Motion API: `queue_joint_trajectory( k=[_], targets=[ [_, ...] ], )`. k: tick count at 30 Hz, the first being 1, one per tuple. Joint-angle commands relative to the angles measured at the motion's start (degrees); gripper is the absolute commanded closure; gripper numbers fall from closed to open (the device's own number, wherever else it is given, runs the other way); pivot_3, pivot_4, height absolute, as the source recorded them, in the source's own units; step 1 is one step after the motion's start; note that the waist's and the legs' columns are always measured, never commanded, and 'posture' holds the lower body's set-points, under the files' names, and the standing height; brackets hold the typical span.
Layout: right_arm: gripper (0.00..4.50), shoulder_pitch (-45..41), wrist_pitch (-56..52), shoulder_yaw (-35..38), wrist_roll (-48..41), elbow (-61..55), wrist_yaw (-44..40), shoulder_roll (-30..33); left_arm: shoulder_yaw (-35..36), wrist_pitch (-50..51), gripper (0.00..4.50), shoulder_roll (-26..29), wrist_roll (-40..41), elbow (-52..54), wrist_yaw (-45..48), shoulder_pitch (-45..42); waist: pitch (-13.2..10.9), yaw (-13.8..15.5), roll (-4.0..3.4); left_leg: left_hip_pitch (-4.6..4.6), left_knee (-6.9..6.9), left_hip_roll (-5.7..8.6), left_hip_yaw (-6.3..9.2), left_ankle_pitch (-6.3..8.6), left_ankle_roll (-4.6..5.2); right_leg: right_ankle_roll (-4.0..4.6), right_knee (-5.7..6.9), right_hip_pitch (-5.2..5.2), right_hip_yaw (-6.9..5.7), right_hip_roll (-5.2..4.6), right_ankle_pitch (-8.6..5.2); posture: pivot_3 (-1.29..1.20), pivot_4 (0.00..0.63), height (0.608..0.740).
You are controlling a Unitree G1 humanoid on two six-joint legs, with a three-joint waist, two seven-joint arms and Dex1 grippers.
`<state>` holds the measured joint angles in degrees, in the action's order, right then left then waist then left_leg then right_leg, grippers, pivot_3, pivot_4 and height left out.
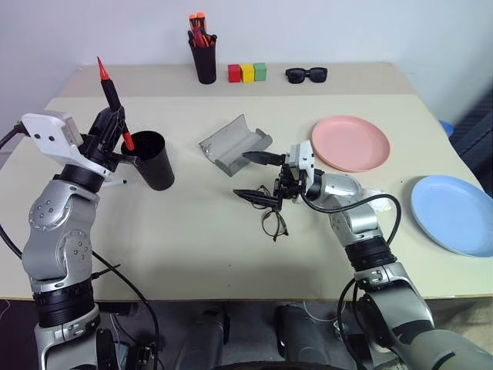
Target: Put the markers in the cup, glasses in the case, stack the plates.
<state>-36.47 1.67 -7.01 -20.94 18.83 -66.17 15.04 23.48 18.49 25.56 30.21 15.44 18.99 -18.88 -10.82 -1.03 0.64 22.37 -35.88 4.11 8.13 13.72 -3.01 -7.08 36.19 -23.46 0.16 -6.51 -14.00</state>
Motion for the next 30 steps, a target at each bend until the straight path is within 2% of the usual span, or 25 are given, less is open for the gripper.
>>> queue_joint_trajectory(
  k=[1,12,20,29,30],
  targets=[
    [0.05,-1.63,1.05,0.84,-0.30,-0.38,-0.17,-0.53,0.12,-1.91,4.43,-0.01,-1.28,0.86,-1.47,-1.27,0.00,-0.02,0.00,0.00,0.00,0.00,0.00,0.00,0.00,0.00,0.00,0.00,0.00,0.00,0.00,0.00,0.150,0.740],
    [0.05,-3.03,0.88,2.08,-1.16,1.43,0.26,-1.50,-5.76,-14.84,4.43,-4.04,-12.50,-9.41,-3.59,-2.73,0.00,0.14,0.00,0.00,0.00,0.01,0.00,0.00,0.00,0.00,-0.01,0.00,0.00,0.01,0.00,0.00,0.150,0.740],
    [0.05,-3.02,-0.04,3.39,-2.31,0.80,0.92,-2.52,-7.18,-20.64,4.43,-5.47,-15.80,-15.49,-4.23,-4.39,0.00,0.09,0.00,0.00,0.00,0.00,0.00,0.00,0.00,0.00,0.00,-0.01,0.00,0.01,0.01,0.00,0.150,0.740],
    [0.05,-3.42,-0.76,4.44,-2.98,0.47,1.21,-2.96,-7.83,-22.76,4.43,-5.85,-16.16,-17.50,-3.62,-3.89,0.00,-0.02,0.00,0.00,0.00,0.01,0.00,0.00,0.00,-0.02,0.01,-0.02,0.00,0.01,0.02,0.00,0.150,0.740],
    [0.05,-3.38,-0.78,4.44,-2.96,0.42,1.19,-2.97,-7.84,-22.81,3.55,-5.82,-15.96,-17.58,-3.47,-3.82,0.00,-0.02,0.00,0.00,0.00,0.01,0.00,0.00,0.00,-0.02,0.01,-0.02,0.00,0.01,0.02,0.00,0.150,0.740]
  ],
)
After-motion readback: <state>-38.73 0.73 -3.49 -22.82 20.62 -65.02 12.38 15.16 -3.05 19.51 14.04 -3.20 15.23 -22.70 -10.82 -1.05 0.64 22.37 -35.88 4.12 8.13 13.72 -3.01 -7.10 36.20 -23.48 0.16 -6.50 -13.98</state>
